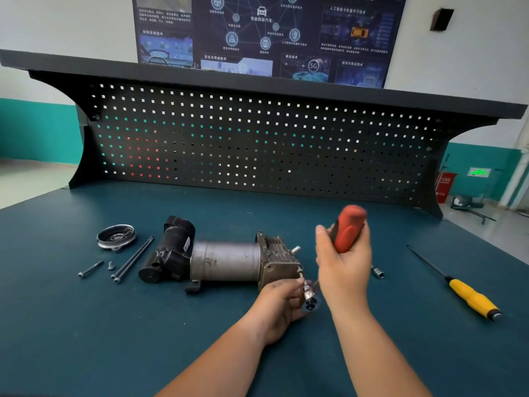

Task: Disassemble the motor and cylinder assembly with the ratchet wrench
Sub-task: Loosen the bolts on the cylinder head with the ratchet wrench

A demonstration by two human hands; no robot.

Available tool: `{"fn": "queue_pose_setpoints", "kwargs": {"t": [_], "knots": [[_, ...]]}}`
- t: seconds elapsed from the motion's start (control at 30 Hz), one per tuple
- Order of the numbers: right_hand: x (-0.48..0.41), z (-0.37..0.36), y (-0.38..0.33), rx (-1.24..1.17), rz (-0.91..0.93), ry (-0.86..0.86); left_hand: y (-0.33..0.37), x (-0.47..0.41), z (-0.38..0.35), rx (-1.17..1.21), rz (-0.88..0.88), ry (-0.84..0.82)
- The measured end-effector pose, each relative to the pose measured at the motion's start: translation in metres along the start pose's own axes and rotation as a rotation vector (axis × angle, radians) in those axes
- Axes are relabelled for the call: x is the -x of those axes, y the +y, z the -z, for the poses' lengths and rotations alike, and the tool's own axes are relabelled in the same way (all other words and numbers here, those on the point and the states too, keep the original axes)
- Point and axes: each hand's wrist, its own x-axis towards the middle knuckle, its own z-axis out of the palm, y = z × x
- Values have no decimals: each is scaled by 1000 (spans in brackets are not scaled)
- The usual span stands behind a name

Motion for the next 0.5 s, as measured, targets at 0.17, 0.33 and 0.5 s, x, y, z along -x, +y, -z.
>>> {"fn": "queue_pose_setpoints", "kwargs": {"t": [0.17,0.33,0.5], "knots": [[-4,22,5,-255,-217,93,4,-2,1,196,70,-6],[-10,43,14,-339,-365,233,4,0,2,160,76,-16],[-36,78,37,-452,-503,471,-7,3,-1,-113,-20,-23]]}}
